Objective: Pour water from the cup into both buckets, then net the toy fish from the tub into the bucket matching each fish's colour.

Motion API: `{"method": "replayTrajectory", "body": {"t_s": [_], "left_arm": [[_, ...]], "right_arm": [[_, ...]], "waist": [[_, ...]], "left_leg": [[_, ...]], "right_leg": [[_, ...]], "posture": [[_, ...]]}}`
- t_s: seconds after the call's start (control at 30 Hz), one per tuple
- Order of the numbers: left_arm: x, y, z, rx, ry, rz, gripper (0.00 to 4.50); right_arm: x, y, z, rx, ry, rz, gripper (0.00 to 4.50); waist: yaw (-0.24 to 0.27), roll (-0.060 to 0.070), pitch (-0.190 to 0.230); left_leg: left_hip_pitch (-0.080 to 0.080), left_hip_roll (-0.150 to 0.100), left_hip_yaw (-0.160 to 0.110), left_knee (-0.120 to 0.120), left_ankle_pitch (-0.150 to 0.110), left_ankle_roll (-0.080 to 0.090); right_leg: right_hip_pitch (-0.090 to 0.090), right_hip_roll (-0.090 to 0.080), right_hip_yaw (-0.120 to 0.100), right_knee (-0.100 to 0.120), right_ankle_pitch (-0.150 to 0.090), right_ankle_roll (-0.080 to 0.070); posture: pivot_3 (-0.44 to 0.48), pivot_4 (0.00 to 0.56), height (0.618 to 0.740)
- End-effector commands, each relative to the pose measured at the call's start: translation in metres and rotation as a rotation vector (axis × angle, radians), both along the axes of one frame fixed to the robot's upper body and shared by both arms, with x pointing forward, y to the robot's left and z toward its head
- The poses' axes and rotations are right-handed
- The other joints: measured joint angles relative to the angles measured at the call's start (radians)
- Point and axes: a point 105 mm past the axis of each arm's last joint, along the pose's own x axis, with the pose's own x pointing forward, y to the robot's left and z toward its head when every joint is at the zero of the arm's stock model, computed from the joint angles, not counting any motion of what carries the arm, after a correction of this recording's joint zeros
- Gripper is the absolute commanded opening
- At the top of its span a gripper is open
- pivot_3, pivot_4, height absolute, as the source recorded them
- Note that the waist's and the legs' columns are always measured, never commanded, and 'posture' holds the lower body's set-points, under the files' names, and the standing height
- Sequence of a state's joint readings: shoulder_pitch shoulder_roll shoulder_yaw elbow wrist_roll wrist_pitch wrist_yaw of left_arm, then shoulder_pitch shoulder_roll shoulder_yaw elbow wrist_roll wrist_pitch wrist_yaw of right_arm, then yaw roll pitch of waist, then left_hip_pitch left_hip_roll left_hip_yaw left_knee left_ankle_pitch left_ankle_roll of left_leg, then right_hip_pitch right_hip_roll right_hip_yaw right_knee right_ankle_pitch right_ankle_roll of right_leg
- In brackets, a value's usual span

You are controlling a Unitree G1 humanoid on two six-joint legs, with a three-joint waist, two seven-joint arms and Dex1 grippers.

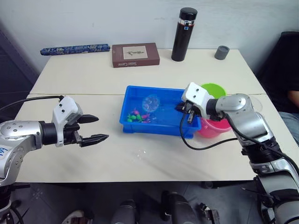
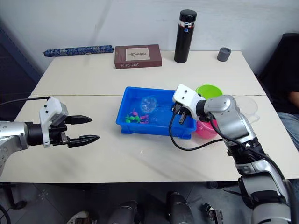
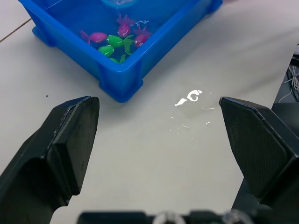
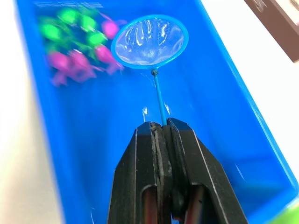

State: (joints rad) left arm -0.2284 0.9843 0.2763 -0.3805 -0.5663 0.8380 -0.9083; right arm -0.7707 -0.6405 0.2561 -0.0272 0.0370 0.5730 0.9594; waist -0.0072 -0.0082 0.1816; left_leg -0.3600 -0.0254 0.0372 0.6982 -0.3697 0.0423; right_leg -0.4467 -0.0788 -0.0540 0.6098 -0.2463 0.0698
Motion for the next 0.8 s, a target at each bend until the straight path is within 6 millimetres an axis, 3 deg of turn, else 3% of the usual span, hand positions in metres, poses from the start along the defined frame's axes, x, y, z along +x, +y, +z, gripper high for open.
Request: {"method": "replayTrajectory", "body": {"t_s": [0.03, 0.57, 0.8], "left_arm": [[-0.001, -0.001, 0.011, 0.012, -0.046, -0.011, 4.43], [-0.003, -0.002, 0.011, 0.013, -0.046, -0.011, 4.43], [-0.004, -0.001, 0.011, 0.014, -0.043, -0.007, 4.43]], "right_arm": [[-0.012, 0.006, 0.012, 0.021, -0.026, 0.049, 0.0], [-0.012, 0.05, -0.023, 0.0, -0.022, 0.064, 0.0], [-0.005, 0.035, -0.029, -0.074, -0.038, 0.028, 0.0]], "waist": [[0.0, 0.0, 0.0], [-0.005, 0.0, 0.0], [-0.006, 0.0, 0.0]], "left_leg": [[0.0, 0.0, 0.0, 0.0, 0.0, 0.0], [0.0, 0.0, 0.0, 0.0, 0.0, 0.0], [0.0, 0.0, 0.0, 0.0, 0.0, 0.0]], "right_leg": [[0.0, 0.0, 0.0, 0.0, 0.0, 0.0], [-0.001, 0.0, 0.0, 0.001, 0.0, 0.0], [0.0, 0.0, 0.0, 0.0, 0.0, 0.0]], "posture": [[0.0, 0.15, 0.74], [0.0, 0.15, 0.74], [0.0, 0.15, 0.74]]}}
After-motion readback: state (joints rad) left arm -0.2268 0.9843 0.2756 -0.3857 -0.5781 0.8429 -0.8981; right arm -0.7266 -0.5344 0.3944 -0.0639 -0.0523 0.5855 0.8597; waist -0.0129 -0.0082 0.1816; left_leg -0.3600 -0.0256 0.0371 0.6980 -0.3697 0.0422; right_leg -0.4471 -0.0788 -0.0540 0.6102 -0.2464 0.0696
